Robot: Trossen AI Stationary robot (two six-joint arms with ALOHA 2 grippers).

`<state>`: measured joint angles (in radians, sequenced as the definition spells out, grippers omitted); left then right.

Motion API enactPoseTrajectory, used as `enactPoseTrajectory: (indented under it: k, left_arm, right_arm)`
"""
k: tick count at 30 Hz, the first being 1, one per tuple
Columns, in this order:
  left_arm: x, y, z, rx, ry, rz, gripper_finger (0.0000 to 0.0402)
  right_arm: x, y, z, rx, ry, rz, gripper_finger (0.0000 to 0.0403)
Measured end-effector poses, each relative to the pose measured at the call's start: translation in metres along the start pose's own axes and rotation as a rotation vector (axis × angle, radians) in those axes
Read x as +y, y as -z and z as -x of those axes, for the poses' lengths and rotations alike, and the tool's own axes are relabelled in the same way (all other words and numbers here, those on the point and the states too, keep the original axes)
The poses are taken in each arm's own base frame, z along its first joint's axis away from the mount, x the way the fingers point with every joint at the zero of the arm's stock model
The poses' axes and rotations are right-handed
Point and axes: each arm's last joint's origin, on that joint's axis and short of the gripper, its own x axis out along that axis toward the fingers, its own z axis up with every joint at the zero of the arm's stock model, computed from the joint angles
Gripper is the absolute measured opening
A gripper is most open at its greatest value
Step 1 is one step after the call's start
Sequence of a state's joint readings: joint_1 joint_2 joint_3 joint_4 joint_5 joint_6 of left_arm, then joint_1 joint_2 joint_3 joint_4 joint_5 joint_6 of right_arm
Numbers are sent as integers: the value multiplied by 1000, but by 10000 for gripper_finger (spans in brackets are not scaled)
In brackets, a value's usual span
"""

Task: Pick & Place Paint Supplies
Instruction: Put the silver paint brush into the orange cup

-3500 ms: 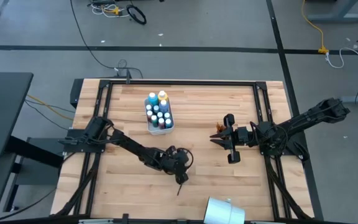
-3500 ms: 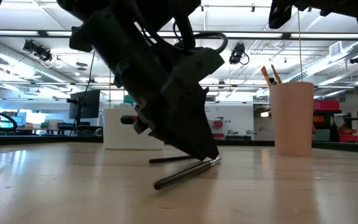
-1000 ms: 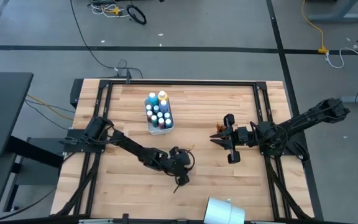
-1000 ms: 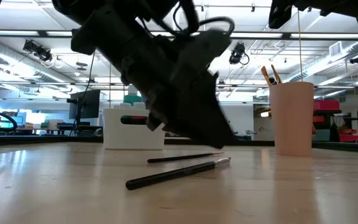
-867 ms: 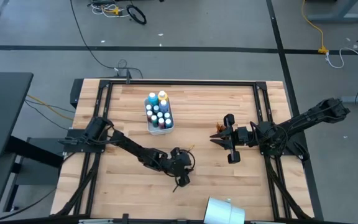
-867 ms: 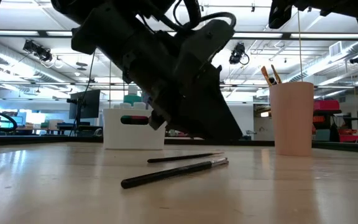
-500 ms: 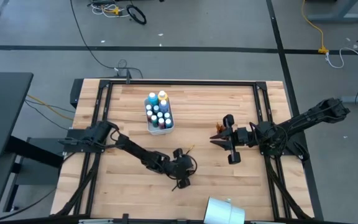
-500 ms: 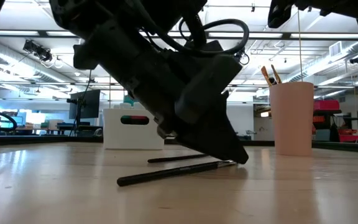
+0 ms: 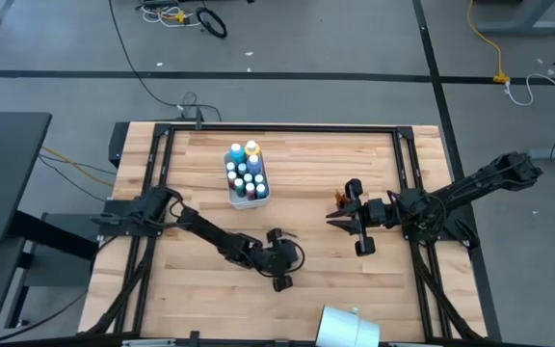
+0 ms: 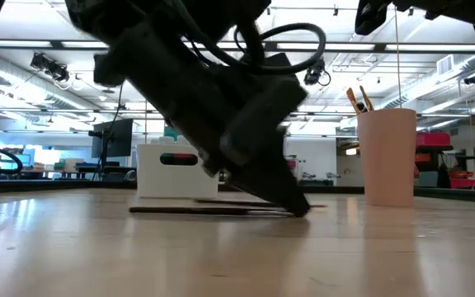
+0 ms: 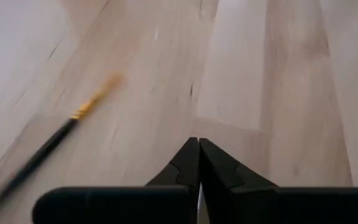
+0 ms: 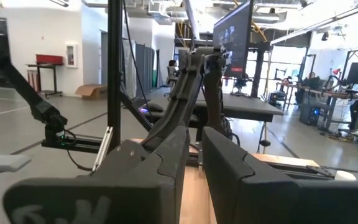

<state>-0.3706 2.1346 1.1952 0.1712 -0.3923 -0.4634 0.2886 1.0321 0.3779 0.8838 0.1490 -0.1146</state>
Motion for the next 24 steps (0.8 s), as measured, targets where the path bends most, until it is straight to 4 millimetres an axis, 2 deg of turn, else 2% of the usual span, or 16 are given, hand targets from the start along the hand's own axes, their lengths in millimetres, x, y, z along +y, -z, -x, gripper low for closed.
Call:
enactPoseTrajectory:
  k: [3,8,10,16,21,24]
  left_arm:
    - [0,-11,14,-3,24,-20,8]
    - [-3,-56,55,-164,79,-35,5]
    - [-2,-68,71,-203,76,-64,4]
    - [7,-120,140,-462,81,-107,4]
    - [13,-150,187,-678,132,-138,3]
    - [15,-156,202,-738,164,-172,3]
  right_arm:
    - [0,0,0,1,0,0,59]
    - [0,0,0,0,0,0,59]
    - [0,0,0,-4,0,-1,59]
    - [0,-1,0,-15,0,-10,59]
    - [1,2,-5,-35,-5,17,68]
    - [3,1,-17,-44,-4,22,81]
